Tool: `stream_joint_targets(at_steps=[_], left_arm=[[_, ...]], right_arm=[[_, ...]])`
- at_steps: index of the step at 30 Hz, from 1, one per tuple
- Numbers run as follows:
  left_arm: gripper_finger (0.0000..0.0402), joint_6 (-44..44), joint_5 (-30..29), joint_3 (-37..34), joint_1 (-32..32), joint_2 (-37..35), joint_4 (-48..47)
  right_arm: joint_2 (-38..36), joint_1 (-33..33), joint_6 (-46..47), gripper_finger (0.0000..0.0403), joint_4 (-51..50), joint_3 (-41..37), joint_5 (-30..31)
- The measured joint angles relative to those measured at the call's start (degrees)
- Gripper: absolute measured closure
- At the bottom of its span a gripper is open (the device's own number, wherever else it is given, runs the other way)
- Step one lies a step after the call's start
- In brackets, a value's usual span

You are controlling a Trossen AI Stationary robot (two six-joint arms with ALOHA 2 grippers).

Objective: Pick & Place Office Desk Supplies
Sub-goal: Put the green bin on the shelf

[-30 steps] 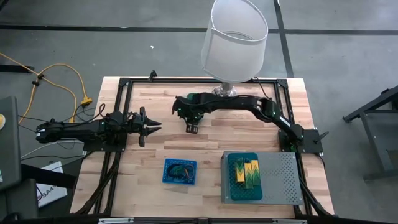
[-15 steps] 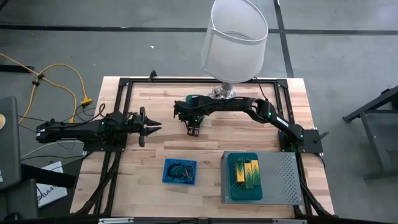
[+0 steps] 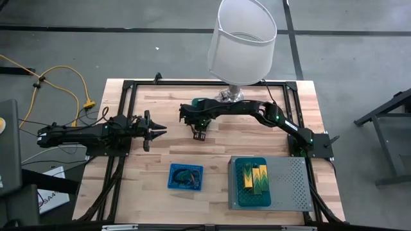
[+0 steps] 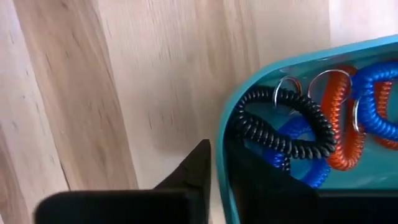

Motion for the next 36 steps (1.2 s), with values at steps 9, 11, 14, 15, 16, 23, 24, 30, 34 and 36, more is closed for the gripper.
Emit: stream_joint_targets(at_steps=[9, 11, 14, 15, 16, 23, 24, 30, 34, 36], left_arm=[[0.0323, 0.0, 0.0, 0.0, 0.0, 0.0, 0.0], [0.0323, 0.0, 0.0, 0.0, 0.0, 0.0, 0.0], [0.0323, 0.0, 0.0, 0.0, 0.0, 0.0, 0.0], [0.0323, 0.0, 0.0, 0.0, 0.0, 0.0, 0.0], [0.0323, 0.0, 0.0, 0.0, 0.0, 0.0, 0.0], [0.0323, 0.0, 0.0, 0.0, 0.0, 0.0, 0.0], [0.0323, 0.0, 0.0, 0.0, 0.0, 0.0, 0.0], [0.0323, 0.0, 0.0, 0.0, 0.0, 0.0, 0.0], [0.0323, 0.0, 0.0, 0.0, 0.0, 0.0, 0.1], [0.0323, 0.0, 0.0, 0.0, 0.0, 0.0, 0.2]], right_arm=[[0.0, 0.0, -0.2, 0.0400, 0.1, 0.0, 0.1], [0.0, 0.0, -0.2, 0.0400, 0.2, 0.0, 0.5], [-0.2, 0.1, 0.1, 0.0400, 0.6, 0.0, 0.4], [-0.3, 0.2, 0.2, 0.0400, 0.9, 0.0, 0.4], [-0.3, 0.3, 0.3, 0.0400, 0.8, 0.3, 0.4], [-0.4, 1.7, 0.0, 0.0400, -3.4, 8.0, -1.0], [-0.4, 1.9, 0.0, 0.0400, -4.4, 9.4, -1.0], [-1.5, 3.4, -0.3, 0.0400, -6.8, 14.6, -0.9], [-3.0, 4.6, -0.2, 0.0400, -6.6, 14.7, 0.8], [-4.1, 5.3, -0.2, 0.0400, -7.5, 14.7, 1.1]])
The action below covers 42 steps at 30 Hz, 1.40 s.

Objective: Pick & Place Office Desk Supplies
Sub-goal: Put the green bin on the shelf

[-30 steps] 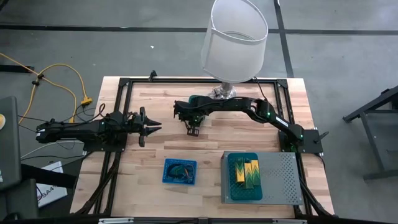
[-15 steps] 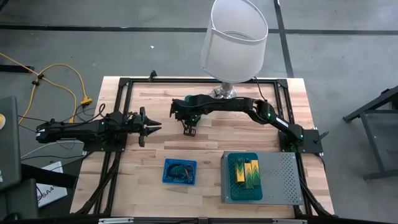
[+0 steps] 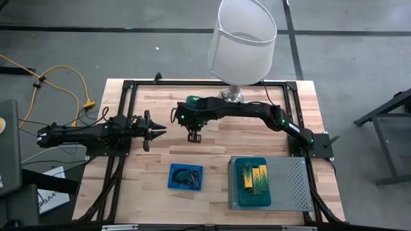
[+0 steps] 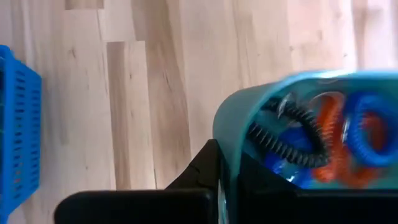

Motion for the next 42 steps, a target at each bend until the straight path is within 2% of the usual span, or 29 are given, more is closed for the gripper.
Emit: stream_joint_targets(at_steps=[4, 17, 24, 36, 42], left_arm=[[0.0323, 0.0, 0.0, 0.0, 0.0, 0.0, 0.1], [0.0323, 0.0, 0.0, 0.0, 0.0, 0.0, 0.0], [0.0323, 0.0, 0.0, 0.0, 0.0, 0.0, 0.0], [0.0323, 0.0, 0.0, 0.0, 0.0, 0.3, 0.6], [0.0323, 0.0, 0.0, 0.0, 0.0, 1.0, 0.8]], right_arm=[[-0.5, 2.3, 0.0, 0.0400, 0.8, 0.1, 2.5], [-1.2, 9.3, 5.3, 0.0400, -1.6, 0.0, 2.4], [-6.0, 12.2, 16.4, 0.0400, -5.3, 0.1, 7.5], [-14.3, 20.1, 33.9, 0.0400, -18.7, 0.0, 15.1], [-17.2, 22.9, 40.8, 0.0400, -24.7, -0.1, 16.0]])
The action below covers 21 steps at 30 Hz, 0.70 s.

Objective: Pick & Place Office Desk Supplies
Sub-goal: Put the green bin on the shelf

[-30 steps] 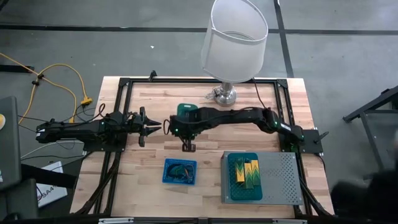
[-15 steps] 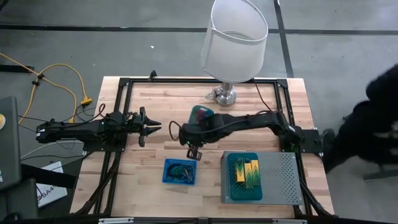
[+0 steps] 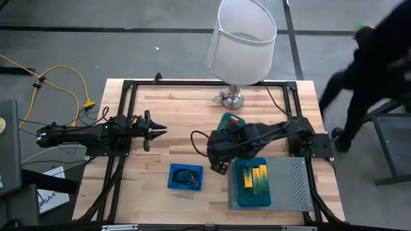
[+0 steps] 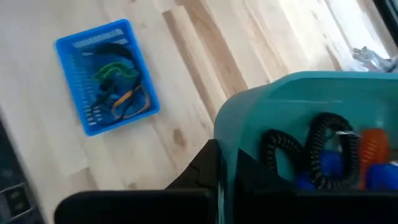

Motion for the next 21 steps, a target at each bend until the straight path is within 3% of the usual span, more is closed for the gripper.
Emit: stream_joint_targets(at_steps=[9, 16, 21], left_arm=[[0.0323, 0.0, 0.0, 0.0, 0.0, 0.2, 0.2], [0.0323, 0.0, 0.0, 0.0, 0.0, 0.2, 0.1], [0.0323, 0.0, 0.0, 0.0, 0.0, 0.2, 0.1]], right_arm=[[-4.8, 2.1, -1.2, 0.0400, -0.1, -0.3, -2.3], [-4.7, 2.1, -3.3, 0.0400, -0.1, -0.3, -9.9], [-4.8, 4.2, -3.3, 0.0400, -0.1, -0.3, -10.7]])
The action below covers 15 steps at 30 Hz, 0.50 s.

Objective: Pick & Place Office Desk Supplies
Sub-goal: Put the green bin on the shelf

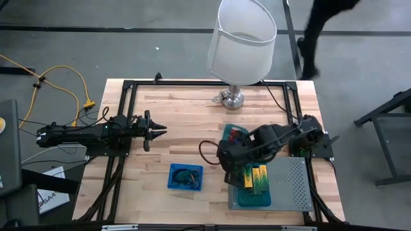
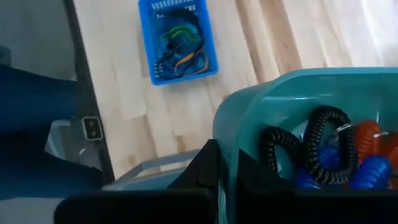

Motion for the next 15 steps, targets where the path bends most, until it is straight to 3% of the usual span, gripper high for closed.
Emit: stream_joint_targets(at_steps=[15], left_arm=[[0.0323, 0.0, 0.0, 0.0, 0.0, 0.0, 0.0]], right_arm=[[0.0, 14.0, 5.3, 0.0400, 0.0, 0.0, 6.2]])
